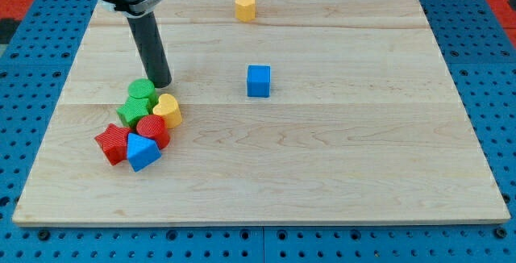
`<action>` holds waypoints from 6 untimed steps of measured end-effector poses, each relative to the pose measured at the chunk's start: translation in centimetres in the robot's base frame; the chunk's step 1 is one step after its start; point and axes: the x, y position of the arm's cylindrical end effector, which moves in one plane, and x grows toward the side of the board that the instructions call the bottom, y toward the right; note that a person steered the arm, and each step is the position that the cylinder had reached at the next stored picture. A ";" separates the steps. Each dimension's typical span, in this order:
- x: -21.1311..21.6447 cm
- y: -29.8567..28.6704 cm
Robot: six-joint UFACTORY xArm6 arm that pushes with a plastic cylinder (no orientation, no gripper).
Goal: Point your arm towards right
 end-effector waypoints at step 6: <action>-7.3 23.9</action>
